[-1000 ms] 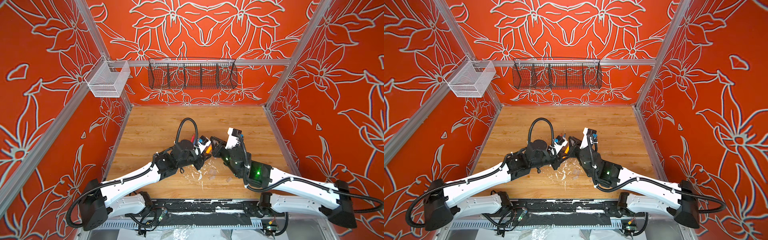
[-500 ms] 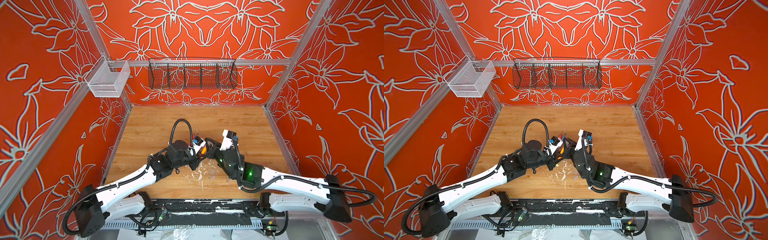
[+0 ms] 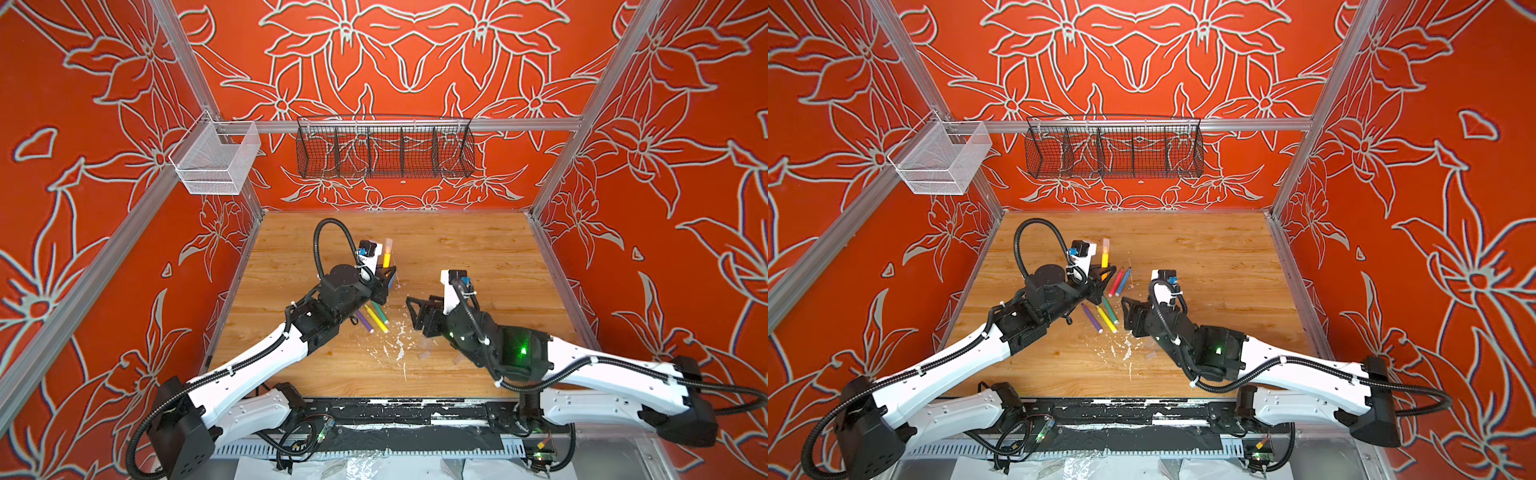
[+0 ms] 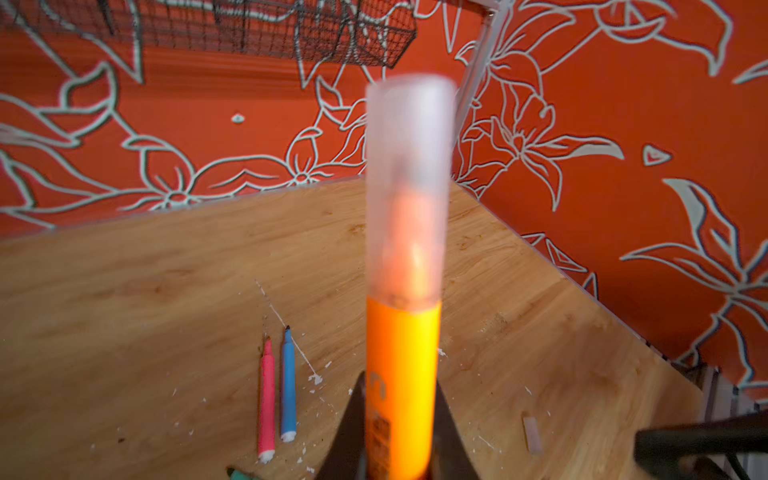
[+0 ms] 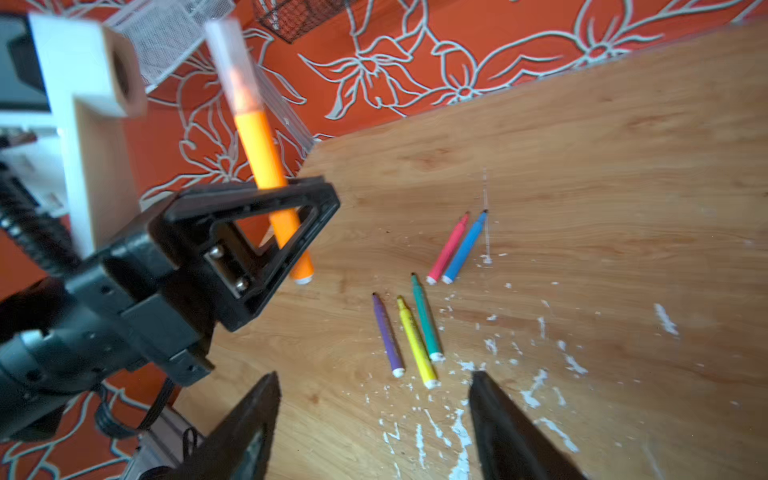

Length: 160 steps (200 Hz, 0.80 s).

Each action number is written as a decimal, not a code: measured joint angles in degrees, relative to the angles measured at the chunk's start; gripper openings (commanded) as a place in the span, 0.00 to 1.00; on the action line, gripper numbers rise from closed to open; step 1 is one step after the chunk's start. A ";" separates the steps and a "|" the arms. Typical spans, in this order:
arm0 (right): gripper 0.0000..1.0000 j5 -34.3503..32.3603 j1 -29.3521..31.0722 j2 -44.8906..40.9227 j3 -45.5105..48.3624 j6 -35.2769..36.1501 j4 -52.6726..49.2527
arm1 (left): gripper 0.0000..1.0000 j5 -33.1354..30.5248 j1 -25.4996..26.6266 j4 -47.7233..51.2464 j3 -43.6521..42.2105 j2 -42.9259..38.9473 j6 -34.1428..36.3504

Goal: Insert the pens into the pen caps
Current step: 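Move the capped orange marker aside with the left gripper while the right gripper withdraws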

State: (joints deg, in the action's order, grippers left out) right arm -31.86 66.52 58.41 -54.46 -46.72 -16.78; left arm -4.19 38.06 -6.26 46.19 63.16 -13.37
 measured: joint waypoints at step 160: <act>0.92 1.22 -35.32 5.40 7.74 15.93 1.64 | 0.00 2.86 -28.89 16.94 5.25 26.10 -16.70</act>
State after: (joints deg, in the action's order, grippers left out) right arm -30.63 31.20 63.81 -46.72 -30.79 -15.14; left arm -1.32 9.17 10.68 51.44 89.25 -30.06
